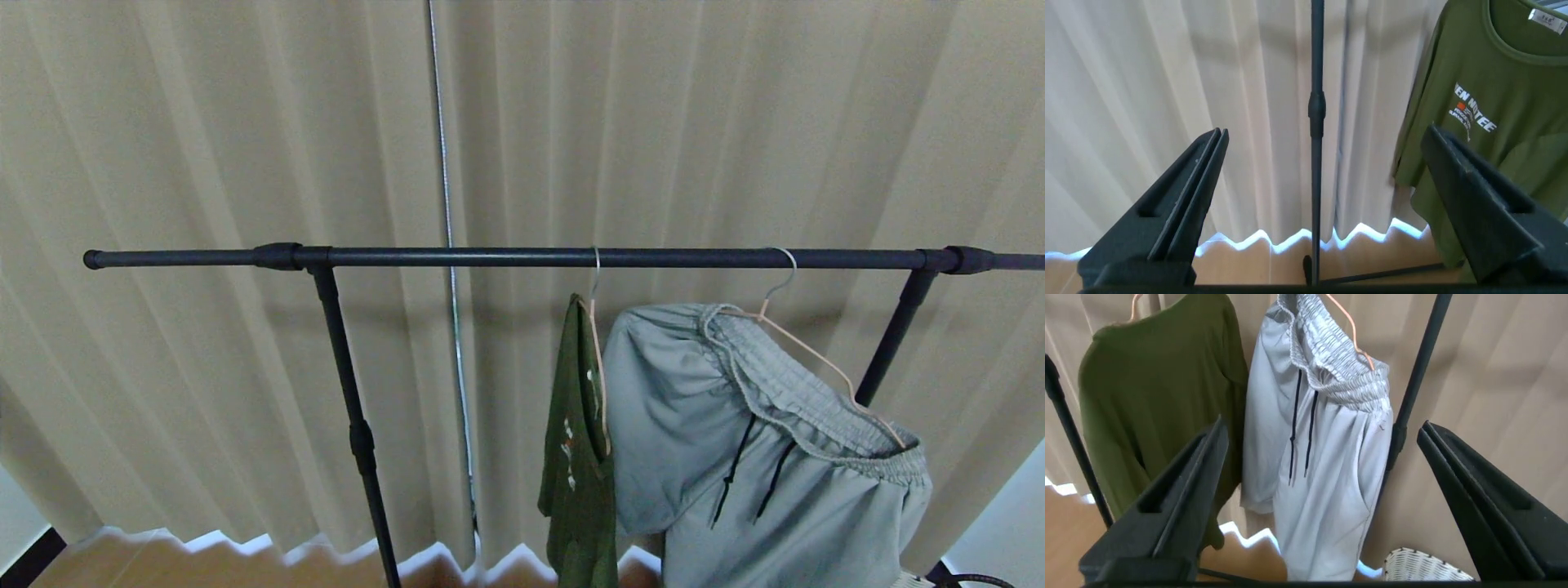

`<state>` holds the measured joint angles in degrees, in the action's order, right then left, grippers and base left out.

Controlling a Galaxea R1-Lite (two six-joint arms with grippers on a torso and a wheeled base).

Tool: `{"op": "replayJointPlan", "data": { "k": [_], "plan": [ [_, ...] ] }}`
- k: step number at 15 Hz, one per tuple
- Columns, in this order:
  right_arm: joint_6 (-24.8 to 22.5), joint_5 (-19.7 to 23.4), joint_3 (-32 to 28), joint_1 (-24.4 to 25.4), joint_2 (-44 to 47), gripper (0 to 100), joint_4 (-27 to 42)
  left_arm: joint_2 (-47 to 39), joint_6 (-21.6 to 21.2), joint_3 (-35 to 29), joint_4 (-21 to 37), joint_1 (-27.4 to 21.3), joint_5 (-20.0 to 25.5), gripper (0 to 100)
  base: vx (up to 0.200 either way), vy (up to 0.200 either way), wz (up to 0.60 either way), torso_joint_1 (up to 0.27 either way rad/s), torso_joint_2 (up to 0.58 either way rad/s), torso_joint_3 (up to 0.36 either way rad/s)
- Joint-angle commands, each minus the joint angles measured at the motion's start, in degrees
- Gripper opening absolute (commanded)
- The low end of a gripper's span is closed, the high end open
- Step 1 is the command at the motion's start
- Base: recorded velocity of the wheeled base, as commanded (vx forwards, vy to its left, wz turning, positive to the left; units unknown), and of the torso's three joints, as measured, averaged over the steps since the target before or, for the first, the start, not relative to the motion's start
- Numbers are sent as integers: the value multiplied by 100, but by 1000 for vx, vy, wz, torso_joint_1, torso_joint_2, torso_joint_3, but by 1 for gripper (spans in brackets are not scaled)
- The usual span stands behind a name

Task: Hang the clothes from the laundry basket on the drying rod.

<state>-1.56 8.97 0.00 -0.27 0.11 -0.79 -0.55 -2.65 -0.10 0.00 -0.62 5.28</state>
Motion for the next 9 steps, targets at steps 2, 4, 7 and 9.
{"op": "replayJointPlan", "data": {
  "k": [2,4,7,9],
  "plan": [
    [-20,-1,0,0,-2,100,9,-24,1,1,0,1,-1,100,0,0,0,0,0,0],
    [-99,17,0,0,-2,100,9,-15,1,1,0,1,-1,100,0,0,0,0,0,0],
    [-125,17,0,0,-2,100,18,-24,1,1,0,1,-1,100,0,0,0,0,0,0],
    [-108,-1,0,0,-2,100,27,-15,1,1,0,1,-1,100,0,0,0,0,0,0]
  ]
}}
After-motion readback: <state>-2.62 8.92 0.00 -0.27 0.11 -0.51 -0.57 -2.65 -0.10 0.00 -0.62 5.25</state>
